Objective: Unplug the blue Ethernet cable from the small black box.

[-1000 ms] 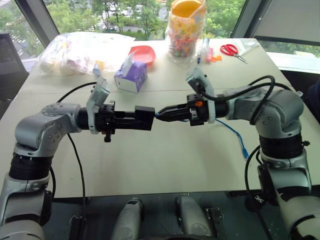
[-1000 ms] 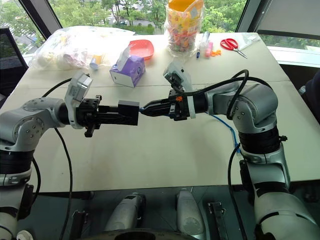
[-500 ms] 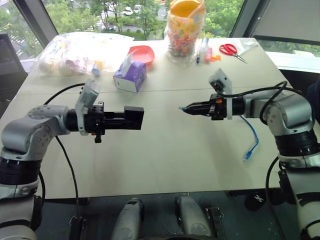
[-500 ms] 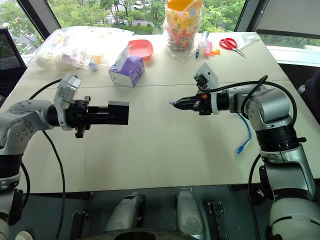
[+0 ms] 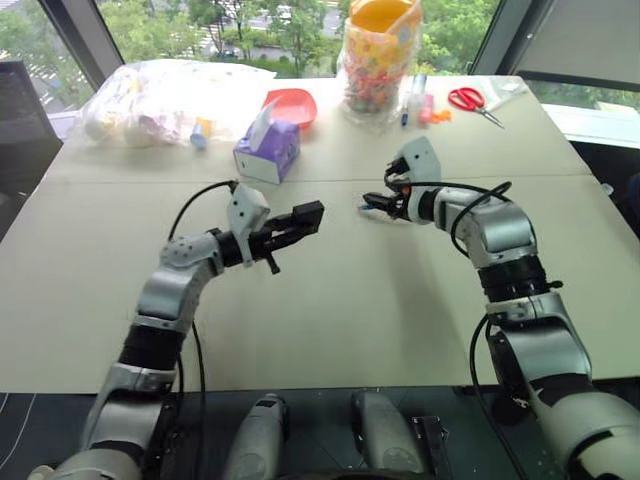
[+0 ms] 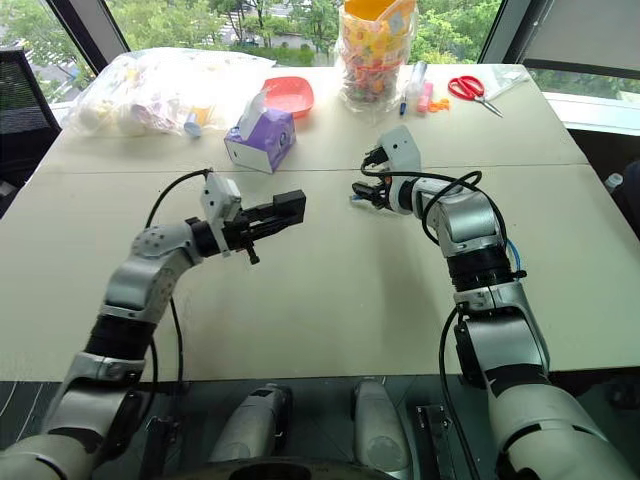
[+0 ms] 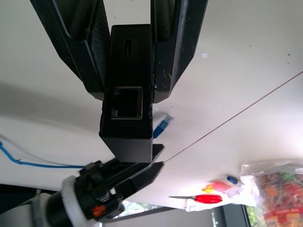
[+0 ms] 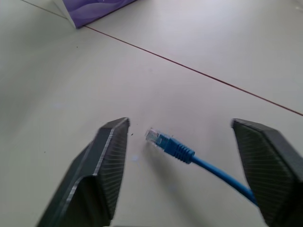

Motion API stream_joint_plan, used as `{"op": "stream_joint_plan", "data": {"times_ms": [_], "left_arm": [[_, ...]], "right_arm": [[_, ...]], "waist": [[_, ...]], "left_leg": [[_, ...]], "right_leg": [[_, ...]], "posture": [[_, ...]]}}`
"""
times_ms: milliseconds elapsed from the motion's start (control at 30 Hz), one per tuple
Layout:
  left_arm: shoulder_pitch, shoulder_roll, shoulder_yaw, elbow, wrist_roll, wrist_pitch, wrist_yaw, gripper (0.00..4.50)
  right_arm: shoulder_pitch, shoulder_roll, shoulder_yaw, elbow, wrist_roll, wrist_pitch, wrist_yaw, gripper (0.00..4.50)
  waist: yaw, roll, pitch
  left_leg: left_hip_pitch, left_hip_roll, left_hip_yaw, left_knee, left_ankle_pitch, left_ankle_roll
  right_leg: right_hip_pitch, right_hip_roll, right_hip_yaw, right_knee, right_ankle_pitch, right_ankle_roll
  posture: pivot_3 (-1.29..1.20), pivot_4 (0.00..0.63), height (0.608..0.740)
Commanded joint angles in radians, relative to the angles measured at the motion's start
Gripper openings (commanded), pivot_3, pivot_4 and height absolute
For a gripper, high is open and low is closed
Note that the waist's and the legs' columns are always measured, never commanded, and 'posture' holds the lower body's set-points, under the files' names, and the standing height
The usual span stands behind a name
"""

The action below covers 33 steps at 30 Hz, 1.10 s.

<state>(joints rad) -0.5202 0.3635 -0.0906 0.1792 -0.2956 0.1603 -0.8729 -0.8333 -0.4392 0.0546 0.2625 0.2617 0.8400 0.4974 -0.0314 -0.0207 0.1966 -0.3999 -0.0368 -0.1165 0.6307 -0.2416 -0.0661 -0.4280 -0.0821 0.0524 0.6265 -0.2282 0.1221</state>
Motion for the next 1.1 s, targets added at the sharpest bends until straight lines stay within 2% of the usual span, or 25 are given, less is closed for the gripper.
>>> {"op": "stream_joint_plan", "data": {"times_ms": [33,233,400,533,600,633,733,800,833,1100], "left_arm": [[-0.031,-0.025,-0.004,0.041,0.04,-0.102,0.013,0.49],[-0.026,-0.114,-0.011,0.226,0.105,-0.261,0.073,0.49],[-0.01,-0.148,0.007,0.37,0.122,-0.339,0.098,0.49],[0.003,-0.148,0.019,0.402,0.115,-0.358,0.1,0.49],[0.017,-0.137,0.025,0.399,0.112,-0.36,0.096,1.53],[0.024,-0.129,0.028,0.392,0.11,-0.356,0.092,1.85],[0.05,-0.096,0.04,0.347,0.097,-0.332,0.076,3.24],[0.065,-0.076,0.051,0.295,0.077,-0.295,0.065,4.28],[0.078,-0.057,0.059,0.248,0.061,-0.261,0.055,4.44],[0.159,0.115,0.119,-0.127,-0.076,0.038,-0.009,4.44]], "right_arm": [[0.021,-0.041,-0.082,-0.182,0.058,0.094,0.006,4.43],[0.168,-0.064,-0.146,-0.458,0.144,0.257,-0.009,4.43],[0.207,-0.04,-0.174,-0.533,0.168,0.321,-0.055,4.43],[0.219,-0.026,-0.188,-0.568,0.185,0.353,-0.079,4.43],[0.228,-0.023,-0.189,-0.584,0.193,0.366,-0.084,4.5],[0.233,-0.023,-0.188,-0.589,0.197,0.372,-0.086,4.5],[0.254,-0.04,-0.18,-0.612,0.212,0.38,-0.07,4.5],[0.279,-0.066,-0.166,-0.635,0.225,0.377,-0.044,4.5],[0.296,-0.083,-0.159,-0.652,0.234,0.375,-0.027,4.5],[0.36,-0.206,-0.151,-0.725,0.294,0.358,0.081,4.5]], "waist": [[0.0,0.0,0.0],[0.003,0.0,-0.001],[-0.002,0.0,-0.001],[-0.004,0.0,-0.001],[-0.008,0.0,-0.001],[-0.011,0.0,-0.001],[-0.014,0.0,-0.001],[-0.014,0.0,-0.001],[-0.013,0.0,-0.001],[-0.01,0.0,-0.001]], "left_leg": [[0.0,0.0,0.0,0.0,0.0,0.0],[0.001,0.0,0.0,0.0,0.0,0.001],[0.002,0.0,0.0,0.001,0.0,0.001],[0.004,0.0,0.0,0.001,0.0,0.001],[0.006,0.0,0.0,0.001,0.0,0.001],[0.006,0.0,0.0,0.0,0.0,0.001],[0.007,0.0,0.0,0.0,0.0,0.001],[0.008,0.001,0.0,0.0,0.0,0.001],[0.008,0.001,0.0,0.0,0.0,0.001],[0.007,0.001,0.0,0.0,0.0,0.001]], "right_leg": [[0.0,0.0,0.0,0.0,0.0,0.0],[0.001,0.0,0.0,0.0,0.0,0.0],[0.001,0.0,0.0,0.002,0.0,0.0],[0.004,0.0,0.0,0.002,0.0,0.0],[0.005,0.0,0.0,0.002,0.0,0.0],[0.005,0.0,0.0,0.002,0.0,0.0],[0.006,0.0,0.0,0.002,0.0,0.0],[0.006,0.001,0.0,0.002,0.0,0.0],[0.006,0.001,0.0,0.002,0.0,0.0],[0.007,0.0,0.0,0.002,0.0,0.0]], "posture": [[0.0,0.15,0.74],[0.0,0.15,0.74],[0.0,0.15,0.74],[0.0,0.15,0.74],[0.0,0.15,0.74],[0.0,0.15,0.74],[0.0,0.15,0.74],[0.0,0.15,0.74],[0.0,0.15,0.74],[0.0,0.15,0.74]]}}
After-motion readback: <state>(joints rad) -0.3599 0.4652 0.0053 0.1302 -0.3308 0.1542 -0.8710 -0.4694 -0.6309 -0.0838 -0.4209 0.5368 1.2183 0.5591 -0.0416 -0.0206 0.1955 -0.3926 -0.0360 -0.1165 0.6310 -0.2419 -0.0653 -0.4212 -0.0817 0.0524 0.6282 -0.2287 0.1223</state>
